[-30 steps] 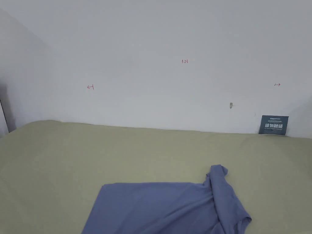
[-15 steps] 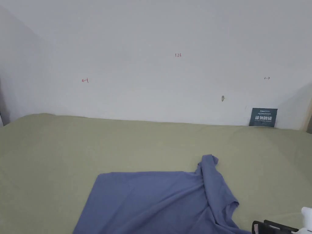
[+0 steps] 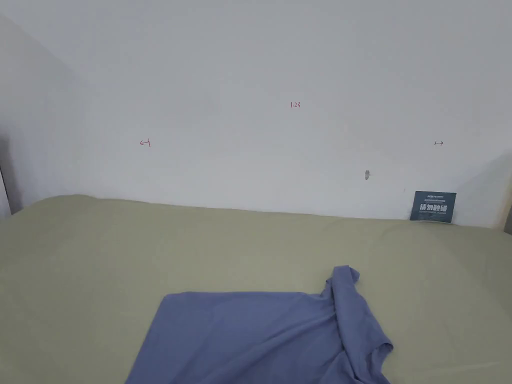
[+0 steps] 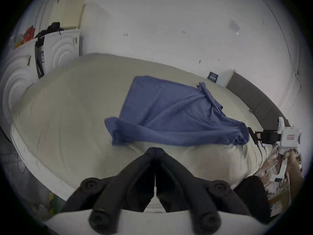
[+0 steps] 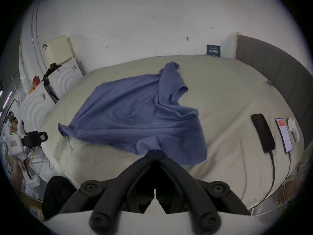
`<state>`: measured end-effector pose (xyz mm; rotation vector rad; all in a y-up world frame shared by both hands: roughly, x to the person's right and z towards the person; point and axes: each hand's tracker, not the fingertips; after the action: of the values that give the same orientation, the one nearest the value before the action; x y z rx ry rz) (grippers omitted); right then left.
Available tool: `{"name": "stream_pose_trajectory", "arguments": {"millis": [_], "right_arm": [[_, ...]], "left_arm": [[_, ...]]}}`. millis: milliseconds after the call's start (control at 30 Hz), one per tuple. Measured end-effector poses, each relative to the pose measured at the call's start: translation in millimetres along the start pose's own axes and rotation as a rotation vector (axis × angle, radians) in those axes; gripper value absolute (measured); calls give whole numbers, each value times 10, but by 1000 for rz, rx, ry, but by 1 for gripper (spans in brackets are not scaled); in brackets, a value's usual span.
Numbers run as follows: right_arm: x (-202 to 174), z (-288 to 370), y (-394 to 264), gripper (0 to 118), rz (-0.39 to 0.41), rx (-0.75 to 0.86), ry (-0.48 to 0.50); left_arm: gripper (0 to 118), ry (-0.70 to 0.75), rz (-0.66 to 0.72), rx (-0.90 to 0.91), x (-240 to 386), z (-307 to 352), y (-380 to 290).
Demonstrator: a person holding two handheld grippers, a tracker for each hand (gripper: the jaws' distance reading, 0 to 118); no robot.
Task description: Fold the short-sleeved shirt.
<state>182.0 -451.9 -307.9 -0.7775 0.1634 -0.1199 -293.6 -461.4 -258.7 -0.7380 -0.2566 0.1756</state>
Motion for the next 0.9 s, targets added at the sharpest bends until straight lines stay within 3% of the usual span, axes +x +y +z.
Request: {"name": "stream_pose_trajectory", "arguments": {"millis": [233, 400, 467, 533, 567, 600, 800, 833, 867, 900], "right_arm": [[73, 5, -77, 0, -42, 1, -13], [227, 65, -77, 0, -60, 8, -49], [278, 85, -86, 0, -64, 8, -70], [332, 100, -67, 0, -70, 10, -77], [356, 105, -63, 0, -77, 11, -83], [371, 110, -68, 0, -82, 12, -91], [478, 20, -38, 0, -111, -7, -103], [485, 2, -43, 0, -114, -8, -103], [494, -15, -59, 0, -113, -7, -100], [503, -33, -65, 1, -108, -3, -97]], "left_arm": [[0, 32, 28, -30, -118, -84, -4], [2, 89, 57, 55, -415, -143, 187], [24, 96, 94, 51, -540, -181, 285], [82, 73, 127, 49, -633, -254, 345], [98, 76, 127, 47, -675, -301, 370], [101, 81, 128, 48, -688, -330, 372], [96, 74, 104, -20, -807, -700, 405], [87, 65, 114, -13, -862, -773, 387], [70, 54, 129, -15, -904, -823, 370], [27, 35, 154, -19, -922, -854, 368]]}}
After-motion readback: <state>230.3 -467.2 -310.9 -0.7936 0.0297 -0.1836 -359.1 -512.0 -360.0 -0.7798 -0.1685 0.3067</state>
